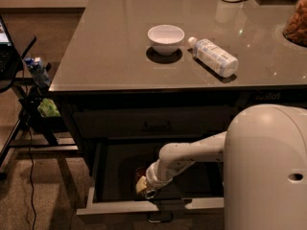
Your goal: Place coke can into middle drawer
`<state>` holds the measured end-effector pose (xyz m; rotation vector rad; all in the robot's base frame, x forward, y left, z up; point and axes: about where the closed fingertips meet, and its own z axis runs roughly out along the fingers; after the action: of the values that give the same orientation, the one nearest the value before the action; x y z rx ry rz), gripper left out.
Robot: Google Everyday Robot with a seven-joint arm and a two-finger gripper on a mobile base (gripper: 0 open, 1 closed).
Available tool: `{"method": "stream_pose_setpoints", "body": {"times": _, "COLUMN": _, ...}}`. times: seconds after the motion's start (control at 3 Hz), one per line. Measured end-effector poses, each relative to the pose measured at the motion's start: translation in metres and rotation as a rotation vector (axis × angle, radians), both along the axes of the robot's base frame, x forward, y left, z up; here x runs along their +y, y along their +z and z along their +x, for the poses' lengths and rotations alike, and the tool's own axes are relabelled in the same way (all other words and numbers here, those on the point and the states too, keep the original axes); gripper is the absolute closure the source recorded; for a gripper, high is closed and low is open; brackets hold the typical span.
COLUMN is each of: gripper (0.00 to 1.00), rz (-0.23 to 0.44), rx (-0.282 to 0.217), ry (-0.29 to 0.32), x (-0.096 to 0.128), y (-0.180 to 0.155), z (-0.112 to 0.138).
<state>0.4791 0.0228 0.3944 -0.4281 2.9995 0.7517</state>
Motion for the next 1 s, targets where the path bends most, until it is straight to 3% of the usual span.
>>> {"method": "stream_pose_setpoints", "body": {"times": 0.67, "gripper": 1.00, "rz": 0.014, "rx": -0.028, "ry": -0.013, "x": 0.0049, "y": -0.0141, "z": 0.0055}}
{"method": "stream_pose_setpoints", "body": {"times": 1.0, "gripper": 0.81, "rz": 0.014, "rx": -0.028, "ry": -0.013, "x": 0.0049, "y": -0.0141, "z": 0.0055}}
